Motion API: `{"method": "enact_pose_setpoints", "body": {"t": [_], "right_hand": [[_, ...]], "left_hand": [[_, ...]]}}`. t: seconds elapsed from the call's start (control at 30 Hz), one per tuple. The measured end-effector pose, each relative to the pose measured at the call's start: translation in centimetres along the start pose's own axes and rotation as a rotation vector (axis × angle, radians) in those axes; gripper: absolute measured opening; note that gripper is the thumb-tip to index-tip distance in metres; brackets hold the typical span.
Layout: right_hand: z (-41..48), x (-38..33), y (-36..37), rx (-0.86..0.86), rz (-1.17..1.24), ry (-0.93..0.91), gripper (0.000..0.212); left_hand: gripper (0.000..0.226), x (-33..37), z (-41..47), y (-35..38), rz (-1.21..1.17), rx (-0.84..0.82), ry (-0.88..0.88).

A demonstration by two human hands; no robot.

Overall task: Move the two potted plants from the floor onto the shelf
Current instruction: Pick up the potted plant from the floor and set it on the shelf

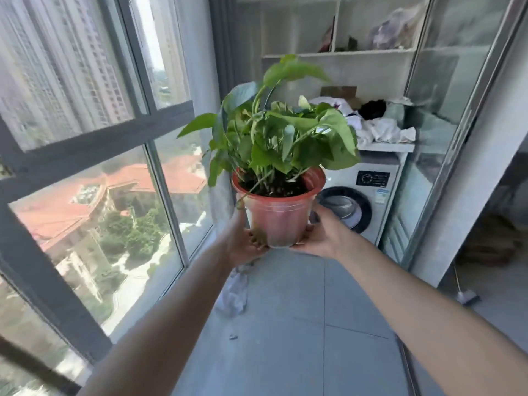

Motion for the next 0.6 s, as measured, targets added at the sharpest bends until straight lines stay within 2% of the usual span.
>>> {"method": "enact_pose_setpoints", "body": {"t": [0.17, 0.33, 0.6], "right_hand": [[7.0, -9.3, 0.2, -0.004, -0.011, -0.061, 0.094], [15.7, -20.0, 0.7, -0.073, -0.027, -0.101, 0.075], [30.5, -34.7, 3.2, -0.095, -0.027, -0.140, 0.074]], "left_hand": [[0.114, 5.6, 9.6, 5.6, -0.014, -0.039, 0.017], [0.116, 12.2, 20.5, 11.9, -0.067, -0.034, 0.015], [0.121, 23.8, 35.5, 19.8, -0.093, -0.099, -0.030]]}}
Point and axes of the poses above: each hand's wrist, its own z-axis towards the middle knuckle, its own y-axis out of the palm, x = y × z, the point moved 2 cm from there along z, towards the middle knuckle, and after that the axes turned 10 degrees about x, right-handed, at the moved point
